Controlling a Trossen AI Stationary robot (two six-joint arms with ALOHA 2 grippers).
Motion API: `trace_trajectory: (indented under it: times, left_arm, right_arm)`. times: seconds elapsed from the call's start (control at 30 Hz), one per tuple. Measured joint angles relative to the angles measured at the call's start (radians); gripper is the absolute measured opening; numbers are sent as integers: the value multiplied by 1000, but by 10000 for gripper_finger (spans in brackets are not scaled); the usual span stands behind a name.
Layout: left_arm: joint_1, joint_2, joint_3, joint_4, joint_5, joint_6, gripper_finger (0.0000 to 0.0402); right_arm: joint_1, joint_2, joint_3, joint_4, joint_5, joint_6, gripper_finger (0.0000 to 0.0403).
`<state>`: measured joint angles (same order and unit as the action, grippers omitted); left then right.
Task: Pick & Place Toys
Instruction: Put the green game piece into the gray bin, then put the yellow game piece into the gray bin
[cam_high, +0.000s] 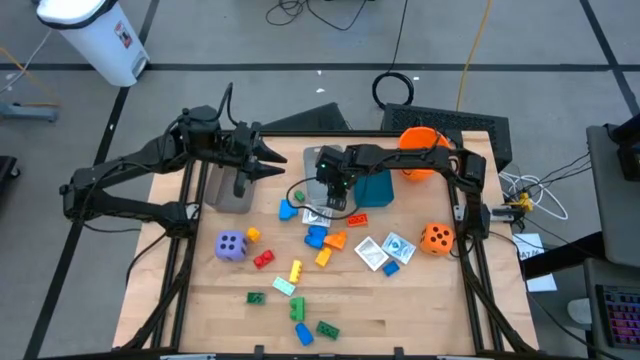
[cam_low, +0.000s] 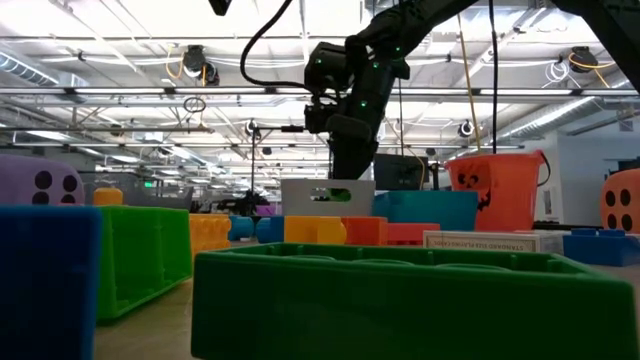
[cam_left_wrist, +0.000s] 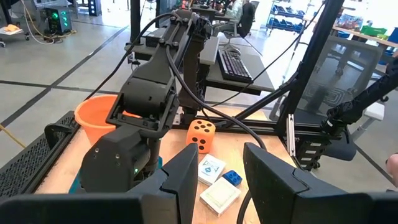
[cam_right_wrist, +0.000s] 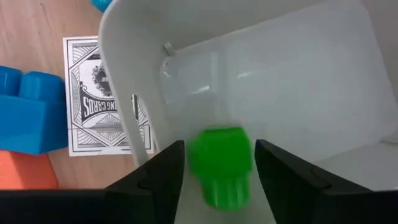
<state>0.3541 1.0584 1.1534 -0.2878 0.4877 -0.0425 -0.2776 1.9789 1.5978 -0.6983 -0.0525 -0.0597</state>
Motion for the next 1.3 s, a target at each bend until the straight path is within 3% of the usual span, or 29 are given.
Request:
trace_trajectory:
  times: [0.4, 0.8, 1.03, 1.3]
  left_arm:
    - [32, -18, 0, -2, -1, 34, 133]
    - [169, -263, 2, -82, 0, 30, 133]
    - [202, -352, 3, -305, 0, 15, 134]
    - [179, -344, 2, -651, 0, -5, 134]
  right_arm:
    - [-13, -185, 0, 165, 4, 31, 209]
    - [13, -374, 2, 510, -1, 295, 208]
    - [48, -446, 1, 424, 1, 303, 205]
    - [54, -541, 1, 153, 2, 309, 205]
